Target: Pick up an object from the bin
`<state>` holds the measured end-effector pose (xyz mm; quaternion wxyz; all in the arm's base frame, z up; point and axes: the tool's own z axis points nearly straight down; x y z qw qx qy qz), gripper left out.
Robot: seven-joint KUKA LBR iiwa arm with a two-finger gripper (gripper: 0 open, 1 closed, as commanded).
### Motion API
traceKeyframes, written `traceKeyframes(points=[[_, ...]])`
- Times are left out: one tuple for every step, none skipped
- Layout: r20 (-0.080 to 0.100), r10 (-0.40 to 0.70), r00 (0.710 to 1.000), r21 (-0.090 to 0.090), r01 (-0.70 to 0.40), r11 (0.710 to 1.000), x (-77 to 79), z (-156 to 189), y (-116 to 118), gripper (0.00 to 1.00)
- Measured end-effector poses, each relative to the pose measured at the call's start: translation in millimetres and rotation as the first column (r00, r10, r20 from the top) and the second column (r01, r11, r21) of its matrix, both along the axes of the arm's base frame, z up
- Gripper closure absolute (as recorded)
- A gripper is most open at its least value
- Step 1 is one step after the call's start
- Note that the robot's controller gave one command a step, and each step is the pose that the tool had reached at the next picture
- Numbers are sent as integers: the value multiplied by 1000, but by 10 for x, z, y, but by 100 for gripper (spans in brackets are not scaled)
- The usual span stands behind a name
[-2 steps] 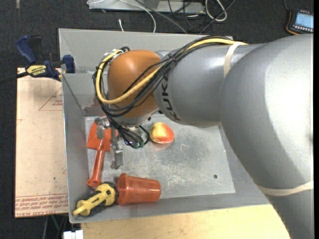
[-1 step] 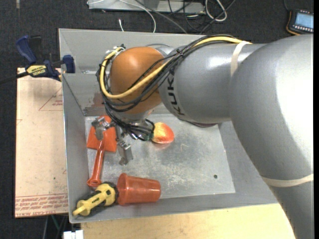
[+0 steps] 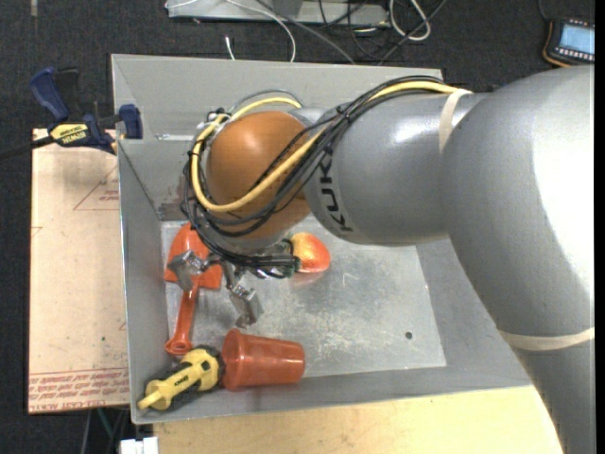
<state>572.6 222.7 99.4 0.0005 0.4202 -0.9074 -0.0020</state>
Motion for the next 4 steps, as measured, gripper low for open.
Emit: traceKeyframes(points=[[11, 251, 968, 1, -251, 968, 130, -292, -57, 0], [19, 347, 938, 7, -347, 938, -89, -250, 29, 100], [19, 347, 938, 7, -347, 938, -90, -247, 29, 100], [18, 345, 938, 8, -345, 938, -99, -91, 30, 100]])
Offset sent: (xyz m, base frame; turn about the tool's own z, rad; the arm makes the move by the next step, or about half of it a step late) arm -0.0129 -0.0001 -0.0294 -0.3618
